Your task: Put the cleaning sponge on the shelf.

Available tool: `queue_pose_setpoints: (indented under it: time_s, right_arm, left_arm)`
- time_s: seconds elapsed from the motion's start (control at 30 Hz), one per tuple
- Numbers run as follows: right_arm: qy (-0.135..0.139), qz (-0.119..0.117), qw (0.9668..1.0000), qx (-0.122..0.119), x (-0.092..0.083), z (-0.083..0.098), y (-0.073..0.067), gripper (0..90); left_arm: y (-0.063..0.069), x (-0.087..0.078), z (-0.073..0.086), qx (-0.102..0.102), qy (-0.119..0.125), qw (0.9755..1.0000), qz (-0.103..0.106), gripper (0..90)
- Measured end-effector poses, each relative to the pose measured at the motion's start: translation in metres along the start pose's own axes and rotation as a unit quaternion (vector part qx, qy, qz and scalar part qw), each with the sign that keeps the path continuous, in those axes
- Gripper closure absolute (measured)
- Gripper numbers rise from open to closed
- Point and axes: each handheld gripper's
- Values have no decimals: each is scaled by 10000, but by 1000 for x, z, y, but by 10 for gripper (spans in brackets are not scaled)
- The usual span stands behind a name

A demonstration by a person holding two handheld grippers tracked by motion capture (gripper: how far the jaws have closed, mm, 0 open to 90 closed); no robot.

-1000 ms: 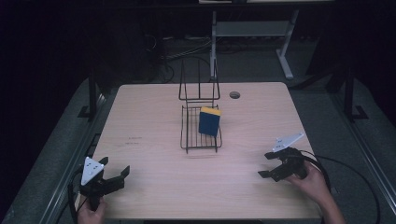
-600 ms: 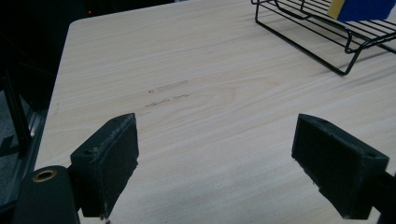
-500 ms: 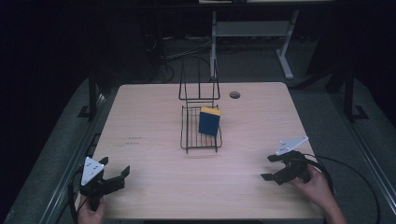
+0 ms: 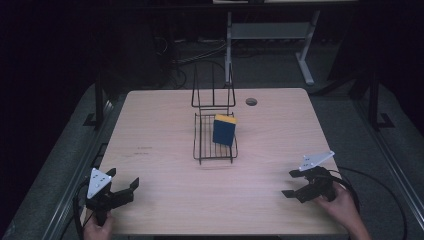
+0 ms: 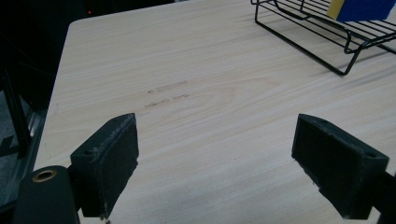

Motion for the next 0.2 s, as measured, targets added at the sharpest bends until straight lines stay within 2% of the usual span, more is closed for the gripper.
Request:
queue_pose_setpoints:
  time_s: [0.2]
  right_arm:
    - [12,10,10000,-2,-1,2,-5,185]
  left_arm:
    - [0,0,0,18,-1,10000,4,141]
Point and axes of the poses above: each handheld gripper's, and its own axes: x roughly forward along the jaws, z roughly out of its underside, y roughly to its right, and after that the axes turned 11 degrees about -x, right-handed
